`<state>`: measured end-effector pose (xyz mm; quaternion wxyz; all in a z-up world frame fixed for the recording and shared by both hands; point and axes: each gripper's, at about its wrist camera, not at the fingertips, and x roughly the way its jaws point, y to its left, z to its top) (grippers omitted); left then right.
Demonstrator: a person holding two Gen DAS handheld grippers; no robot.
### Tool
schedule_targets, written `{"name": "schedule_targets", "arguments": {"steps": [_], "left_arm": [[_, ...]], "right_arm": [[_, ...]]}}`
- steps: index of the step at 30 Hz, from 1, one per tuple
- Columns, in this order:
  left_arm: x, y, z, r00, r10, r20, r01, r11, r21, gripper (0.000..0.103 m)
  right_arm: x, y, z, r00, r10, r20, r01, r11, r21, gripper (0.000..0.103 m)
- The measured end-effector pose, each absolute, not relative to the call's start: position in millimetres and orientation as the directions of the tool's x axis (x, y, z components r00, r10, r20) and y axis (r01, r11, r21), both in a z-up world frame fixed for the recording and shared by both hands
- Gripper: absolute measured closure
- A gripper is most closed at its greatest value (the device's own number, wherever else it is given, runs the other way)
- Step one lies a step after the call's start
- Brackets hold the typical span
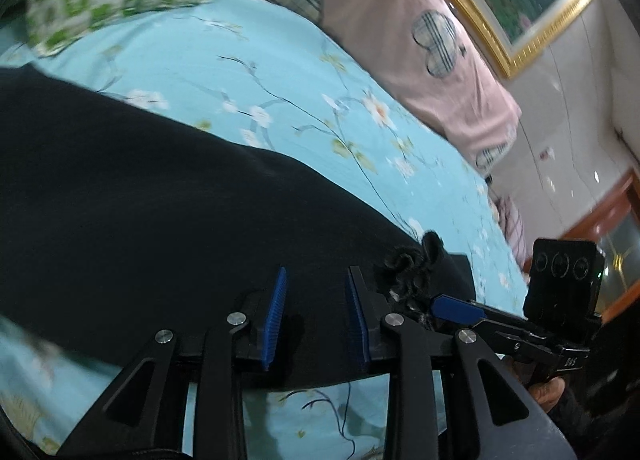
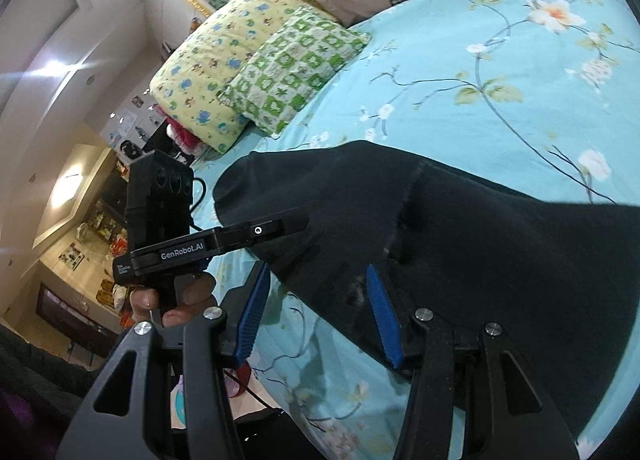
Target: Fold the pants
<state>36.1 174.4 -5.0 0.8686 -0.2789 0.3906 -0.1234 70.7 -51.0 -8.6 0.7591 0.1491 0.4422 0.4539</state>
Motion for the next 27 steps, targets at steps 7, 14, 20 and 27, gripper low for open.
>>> {"name": "schedule_targets", "arguments": {"steps": [7, 14, 20, 27], "left_arm": [[10, 207, -1, 0.722, -0.330, -0.608, -0.119, 0.807, -0.579, 0.067], [-25, 247, 3, 0.761, -0.197, -0.618, -0.264, 0.776, -0.573, 0.057], [-56, 280, 6, 0.782, -0.098, -0.615, -0.351, 0.746, -0.566, 0.057], [-76, 311, -1, 0.782, -0.006, -0.624, -0.452, 0.684, -0.573, 0.045]], "right_arm": [[78, -24, 0, 0.164, 0.825, -0.542, -0.603, 0.518, 0.606, 0.051], [94, 11, 12, 0.128, 0.824, -0.551, -0.658, 0.487, 0.575, 0.051], [107, 50, 22, 0.085, 0.817, -0.570, -0.712, 0.450, 0.538, 0.051], [119, 93, 27, 0.062, 0.811, -0.582, -0.765, 0.413, 0.494, 0.051]]}}
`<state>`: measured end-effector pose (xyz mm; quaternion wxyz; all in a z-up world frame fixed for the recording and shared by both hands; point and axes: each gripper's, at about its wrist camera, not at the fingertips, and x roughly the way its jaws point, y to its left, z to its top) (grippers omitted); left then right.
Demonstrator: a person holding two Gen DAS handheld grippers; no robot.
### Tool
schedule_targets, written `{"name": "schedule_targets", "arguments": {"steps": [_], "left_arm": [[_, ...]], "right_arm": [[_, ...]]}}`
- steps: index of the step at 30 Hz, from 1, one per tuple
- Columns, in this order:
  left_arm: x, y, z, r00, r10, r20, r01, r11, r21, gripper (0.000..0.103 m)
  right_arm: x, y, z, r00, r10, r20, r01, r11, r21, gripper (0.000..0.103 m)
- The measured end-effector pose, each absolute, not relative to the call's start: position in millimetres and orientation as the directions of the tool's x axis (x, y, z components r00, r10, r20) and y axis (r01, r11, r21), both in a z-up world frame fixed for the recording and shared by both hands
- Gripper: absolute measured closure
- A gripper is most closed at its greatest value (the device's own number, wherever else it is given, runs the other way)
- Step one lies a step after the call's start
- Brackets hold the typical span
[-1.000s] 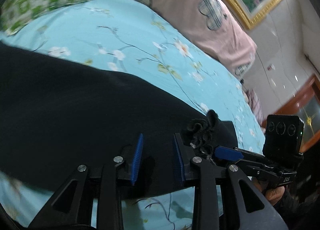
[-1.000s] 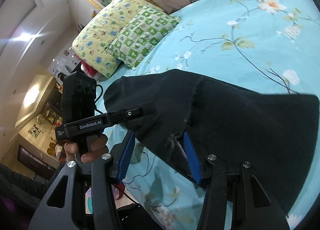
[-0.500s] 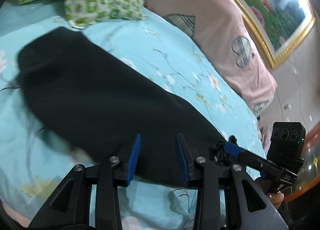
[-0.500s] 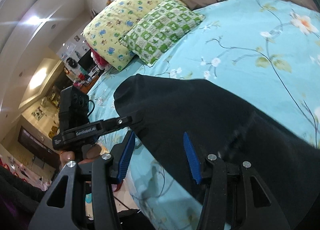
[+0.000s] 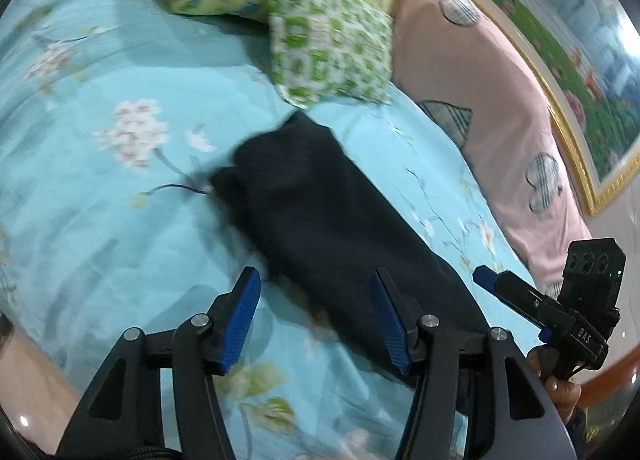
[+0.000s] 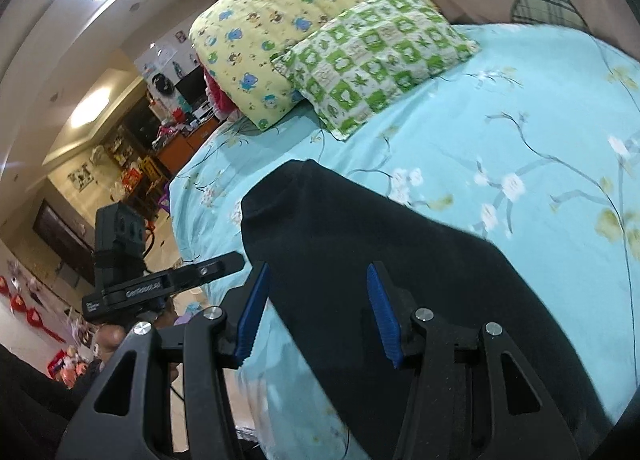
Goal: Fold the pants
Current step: 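Grasp the folded pants end with the left gripper while the right gripper grasps too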
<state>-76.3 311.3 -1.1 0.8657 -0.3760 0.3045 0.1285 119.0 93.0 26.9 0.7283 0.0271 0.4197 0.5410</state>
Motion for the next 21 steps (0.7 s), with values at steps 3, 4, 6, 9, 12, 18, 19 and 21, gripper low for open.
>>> {"name": "schedule_targets", "arguments": {"steps": [3, 4, 6, 9, 12, 18, 19, 21], "left_arm": [[-79, 321, -5, 0.779, 0.013, -0.627, -0.476, 0.662, -0.578, 0.045], [-79, 324, -6, 0.778, 0.014, -0.628, -0.480, 0.658, -0.581, 0.045], [-74, 328, -9, 0.777, 0.000, -0.630, -0.480, 0.648, -0.592, 0.045], [-64, 335, -14, 0.772, -0.023, -0.635, -0.479, 0.636, -0.605, 0.044], [-52, 342, -21, 0.758, -0.032, -0.652, -0.495, 0.622, -0.607, 0.044], [-39, 355, -32, 0.748, -0.056, -0.661, -0.505, 0.598, -0.623, 0.044], [-38, 356, -33, 0.749, -0.059, -0.660, -0.505, 0.594, -0.626, 0.044], [-32, 359, -34, 0.748, -0.063, -0.661, -0.506, 0.589, -0.630, 0.044]], "right_arm": [[128, 114, 26, 0.047, 0.798, -0.601, -0.783, 0.403, 0.474, 0.051], [132, 124, 26, 0.038, 0.791, -0.610, -0.789, 0.399, 0.467, 0.051], [138, 137, 25, 0.032, 0.783, -0.622, -0.798, 0.394, 0.456, 0.051], [149, 163, 24, 0.011, 0.766, -0.643, -0.816, 0.379, 0.436, 0.051], [160, 192, 21, -0.019, 0.737, -0.676, -0.844, 0.351, 0.406, 0.046], [172, 245, 9, -0.107, 0.657, -0.746, -0.904, 0.249, 0.349, 0.041], [175, 254, 7, -0.118, 0.651, -0.750, -0.905, 0.241, 0.351, 0.041], [179, 266, 3, -0.130, 0.641, -0.757, -0.907, 0.232, 0.352, 0.041]]}}
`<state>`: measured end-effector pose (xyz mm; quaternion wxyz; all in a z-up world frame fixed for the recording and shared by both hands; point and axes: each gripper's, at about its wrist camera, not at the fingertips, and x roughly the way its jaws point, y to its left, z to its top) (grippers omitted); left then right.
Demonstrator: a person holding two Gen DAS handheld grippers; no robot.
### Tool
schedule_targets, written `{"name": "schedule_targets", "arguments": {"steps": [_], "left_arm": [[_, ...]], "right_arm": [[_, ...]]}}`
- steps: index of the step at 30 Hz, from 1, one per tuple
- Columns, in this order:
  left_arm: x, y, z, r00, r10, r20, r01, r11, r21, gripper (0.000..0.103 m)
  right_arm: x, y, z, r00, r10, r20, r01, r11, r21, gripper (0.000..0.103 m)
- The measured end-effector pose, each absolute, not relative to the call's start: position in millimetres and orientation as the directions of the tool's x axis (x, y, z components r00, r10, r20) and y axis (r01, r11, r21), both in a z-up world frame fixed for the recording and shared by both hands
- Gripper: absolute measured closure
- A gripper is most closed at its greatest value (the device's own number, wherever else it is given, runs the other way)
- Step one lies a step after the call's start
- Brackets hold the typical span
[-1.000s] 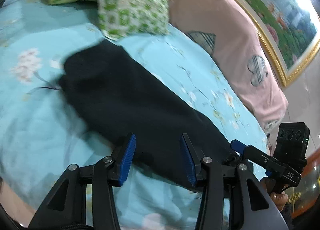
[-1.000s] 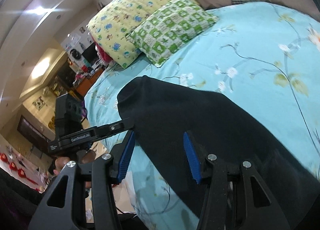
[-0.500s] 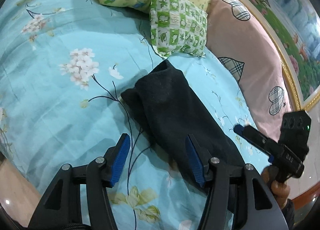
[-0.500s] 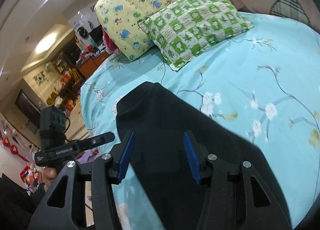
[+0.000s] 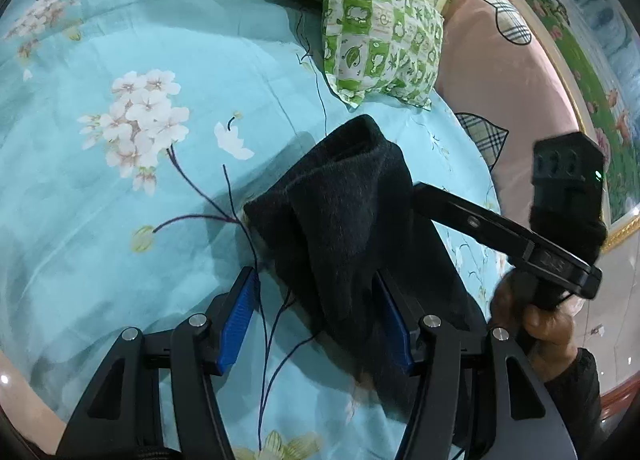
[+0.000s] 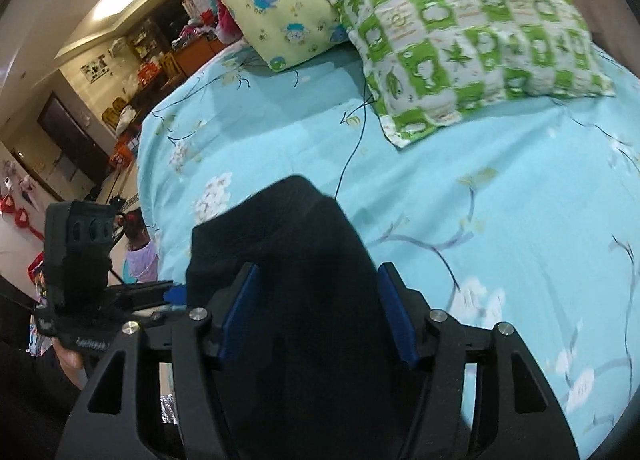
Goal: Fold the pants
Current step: 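Grasp the folded pants end with the left gripper while the right gripper grasps too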
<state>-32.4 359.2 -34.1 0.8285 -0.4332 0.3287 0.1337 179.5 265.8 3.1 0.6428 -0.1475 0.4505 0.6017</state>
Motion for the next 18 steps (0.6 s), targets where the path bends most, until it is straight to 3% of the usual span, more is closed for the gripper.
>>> {"name": "schedule_targets", "arguments": {"steps": [5, 9, 12, 18], "left_arm": [[-22, 361, -37, 0.750, -0.027, -0.661, -0.516, 0.601, -0.611, 0.052], [-16, 361, -39, 0.753, 0.000, -0.658, -0.512, 0.627, -0.587, 0.071], [-17, 356, -32, 0.779, -0.010, -0.627, -0.477, 0.640, -0.602, 0.082], [-20, 330, 9, 0.813, -0.004, -0.583, -0.414, 0.701, -0.581, 0.083]], "right_arm": [[194, 290, -15, -0.181, 0.606, -0.775, -0.890, 0.235, 0.392, 0.042], [199, 292, -25, -0.246, 0.594, -0.766, -0.864, 0.223, 0.450, 0.073], [197, 282, -16, -0.244, 0.619, -0.747, -0.862, 0.214, 0.459, 0.078], [192, 254, 17, -0.226, 0.693, -0.684, -0.855, 0.195, 0.480, 0.080]]}}
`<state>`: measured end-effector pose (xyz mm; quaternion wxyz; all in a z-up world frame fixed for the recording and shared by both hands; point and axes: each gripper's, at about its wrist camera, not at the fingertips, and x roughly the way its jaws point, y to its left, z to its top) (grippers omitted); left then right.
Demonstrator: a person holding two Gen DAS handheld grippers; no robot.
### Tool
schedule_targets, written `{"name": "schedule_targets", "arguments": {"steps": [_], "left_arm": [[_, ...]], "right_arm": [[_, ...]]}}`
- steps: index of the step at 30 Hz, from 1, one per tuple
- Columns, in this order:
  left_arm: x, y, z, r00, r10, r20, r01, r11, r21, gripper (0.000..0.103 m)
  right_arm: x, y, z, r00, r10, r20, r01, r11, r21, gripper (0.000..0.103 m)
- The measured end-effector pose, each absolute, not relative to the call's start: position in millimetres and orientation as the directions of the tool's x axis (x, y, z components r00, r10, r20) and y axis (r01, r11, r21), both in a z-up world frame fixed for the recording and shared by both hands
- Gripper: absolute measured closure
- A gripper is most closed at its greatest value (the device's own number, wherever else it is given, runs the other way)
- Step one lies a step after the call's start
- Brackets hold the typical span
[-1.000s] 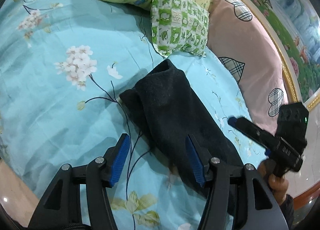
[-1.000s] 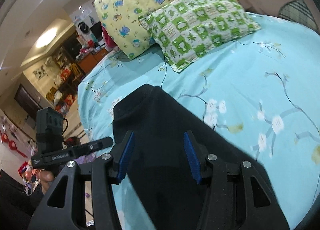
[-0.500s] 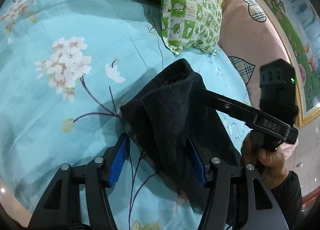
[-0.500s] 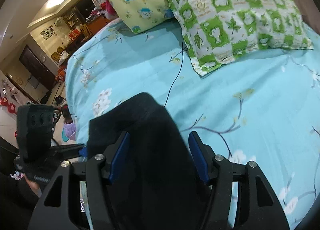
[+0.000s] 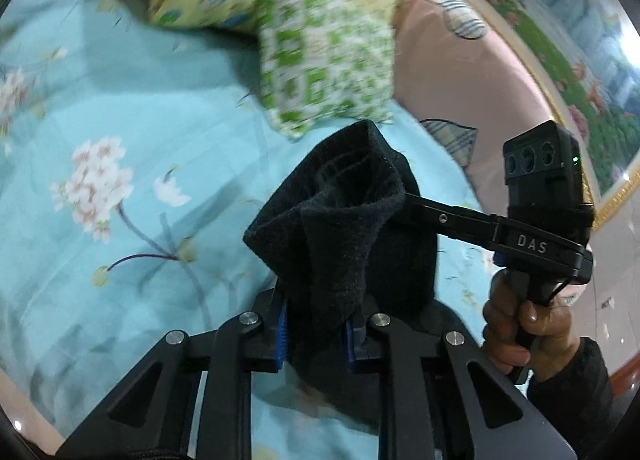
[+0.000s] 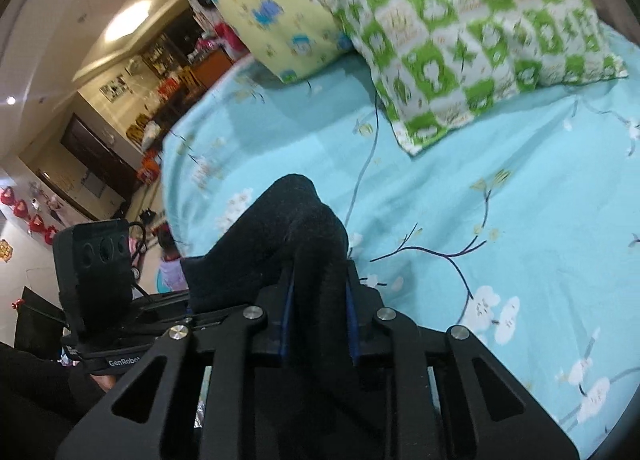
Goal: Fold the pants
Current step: 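Grasp the folded pants end with the left gripper while the right gripper grasps too, then lift the held pants end with both grippers and fold it over the bundle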
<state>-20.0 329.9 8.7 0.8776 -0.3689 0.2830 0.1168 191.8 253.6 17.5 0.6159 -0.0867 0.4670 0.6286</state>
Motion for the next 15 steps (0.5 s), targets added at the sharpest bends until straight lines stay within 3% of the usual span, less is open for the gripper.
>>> {"name": "schedule_targets", "arguments": {"steps": [15], "left_arm": [[-15, 215, 95, 0.866, -0.138, -0.481, -0.152, 0.843, -0.516, 0.084]], "right_arm": [[172, 115, 90, -0.110, 0.847, -0.520, -0.838, 0.202, 0.507, 0.081]]}}
